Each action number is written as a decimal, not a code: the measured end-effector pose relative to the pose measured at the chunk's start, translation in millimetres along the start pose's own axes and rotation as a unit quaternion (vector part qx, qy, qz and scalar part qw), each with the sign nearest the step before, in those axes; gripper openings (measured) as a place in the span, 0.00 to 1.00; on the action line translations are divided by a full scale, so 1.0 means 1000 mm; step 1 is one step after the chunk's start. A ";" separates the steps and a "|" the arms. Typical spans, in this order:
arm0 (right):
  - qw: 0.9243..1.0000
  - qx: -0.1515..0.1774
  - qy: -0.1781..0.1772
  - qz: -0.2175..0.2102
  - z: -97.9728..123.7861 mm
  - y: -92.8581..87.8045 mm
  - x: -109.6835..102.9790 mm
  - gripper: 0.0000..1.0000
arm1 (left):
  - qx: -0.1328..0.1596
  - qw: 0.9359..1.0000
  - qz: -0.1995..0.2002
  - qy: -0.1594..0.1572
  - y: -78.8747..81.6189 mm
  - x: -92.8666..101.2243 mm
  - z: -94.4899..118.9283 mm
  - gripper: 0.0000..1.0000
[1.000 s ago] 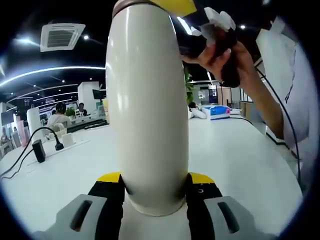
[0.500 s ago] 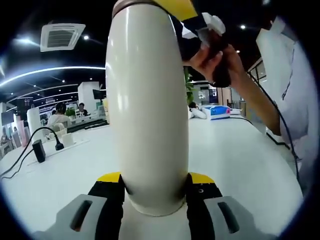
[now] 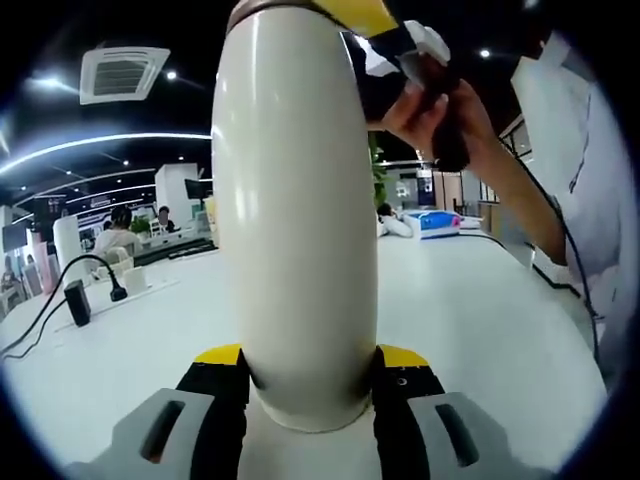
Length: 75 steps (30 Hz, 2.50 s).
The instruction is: Grasp the water cup twist off the cup lid place the cup lid on the table
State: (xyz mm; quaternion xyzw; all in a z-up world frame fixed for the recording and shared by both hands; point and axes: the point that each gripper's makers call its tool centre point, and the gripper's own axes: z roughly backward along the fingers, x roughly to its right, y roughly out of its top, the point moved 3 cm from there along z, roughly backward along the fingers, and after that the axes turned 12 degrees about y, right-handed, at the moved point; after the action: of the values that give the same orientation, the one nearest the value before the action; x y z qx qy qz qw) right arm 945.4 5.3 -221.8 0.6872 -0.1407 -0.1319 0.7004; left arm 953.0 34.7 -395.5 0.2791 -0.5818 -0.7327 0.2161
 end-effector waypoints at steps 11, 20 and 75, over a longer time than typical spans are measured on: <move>0.992 0.019 -0.125 -0.004 0.020 0.005 -0.003 0.63 | 0.001 1.000 -0.002 0.000 0.000 0.001 0.001 0.50; 0.961 0.030 -0.268 0.058 0.020 0.015 -0.017 0.77 | 0.001 1.000 -0.003 0.000 0.000 0.001 0.001 0.50; 0.937 0.085 -0.339 0.023 0.003 0.011 -0.005 0.46 | 0.000 1.000 -0.004 -0.004 -0.002 0.001 0.001 0.50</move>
State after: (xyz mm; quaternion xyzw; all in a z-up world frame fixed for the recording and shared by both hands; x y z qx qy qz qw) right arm 939.6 4.3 -211.1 0.6550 -0.3963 -0.3287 0.5531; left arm 952.2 35.4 -397.8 0.2789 -0.5815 -0.7347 0.2106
